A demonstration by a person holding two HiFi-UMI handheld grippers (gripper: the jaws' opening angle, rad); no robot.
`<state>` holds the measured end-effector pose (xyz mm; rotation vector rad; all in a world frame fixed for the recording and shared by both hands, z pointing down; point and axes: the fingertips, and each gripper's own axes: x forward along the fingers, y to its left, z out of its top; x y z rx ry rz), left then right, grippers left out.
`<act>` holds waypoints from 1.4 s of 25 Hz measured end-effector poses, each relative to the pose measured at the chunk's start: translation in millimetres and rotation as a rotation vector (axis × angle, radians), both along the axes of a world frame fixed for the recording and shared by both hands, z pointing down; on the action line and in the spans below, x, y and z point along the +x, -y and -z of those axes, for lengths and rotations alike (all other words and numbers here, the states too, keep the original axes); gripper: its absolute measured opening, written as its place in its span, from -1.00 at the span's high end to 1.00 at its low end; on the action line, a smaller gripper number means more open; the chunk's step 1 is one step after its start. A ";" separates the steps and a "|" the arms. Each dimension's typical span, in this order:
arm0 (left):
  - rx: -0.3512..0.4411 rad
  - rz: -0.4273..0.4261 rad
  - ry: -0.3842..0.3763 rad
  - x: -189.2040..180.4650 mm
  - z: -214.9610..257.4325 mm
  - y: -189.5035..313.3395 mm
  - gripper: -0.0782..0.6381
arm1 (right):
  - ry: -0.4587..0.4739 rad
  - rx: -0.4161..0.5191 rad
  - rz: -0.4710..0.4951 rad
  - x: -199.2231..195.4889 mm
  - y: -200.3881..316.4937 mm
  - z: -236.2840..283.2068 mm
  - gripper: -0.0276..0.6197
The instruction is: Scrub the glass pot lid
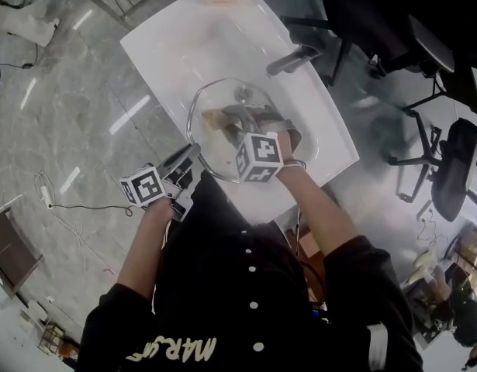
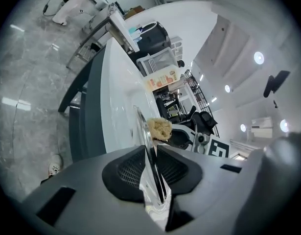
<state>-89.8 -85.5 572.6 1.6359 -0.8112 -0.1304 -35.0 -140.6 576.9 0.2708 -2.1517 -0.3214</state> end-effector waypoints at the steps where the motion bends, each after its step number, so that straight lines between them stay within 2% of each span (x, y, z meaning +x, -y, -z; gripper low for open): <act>1: 0.004 -0.002 -0.006 -0.6 -0.5 0.5 0.53 | -0.001 0.011 -0.013 -2.1 3.9 -3.6 0.46; 7: 0.020 -0.023 -0.046 0.3 -0.9 2.2 0.52 | -0.015 0.078 -0.030 -17.7 10.7 -18.5 0.46; 15: 0.032 -0.052 -0.047 0.2 -0.4 1.9 0.51 | -0.037 0.068 0.074 -27.9 -16.0 -22.6 0.47; 27: 0.023 -0.043 -0.049 -1.5 -1.6 0.8 0.52 | -0.044 0.034 0.258 -22.7 -57.0 -13.4 0.47; 32: -0.021 -0.020 -0.063 -2.7 -4.3 -1.6 0.53 | -0.062 0.032 0.347 -14.9 -73.3 -11.3 0.47; 35: -0.061 -0.009 -0.031 -5.5 -7.2 -5.4 0.54 | -0.080 0.011 0.393 -7.0 -85.0 -10.5 0.47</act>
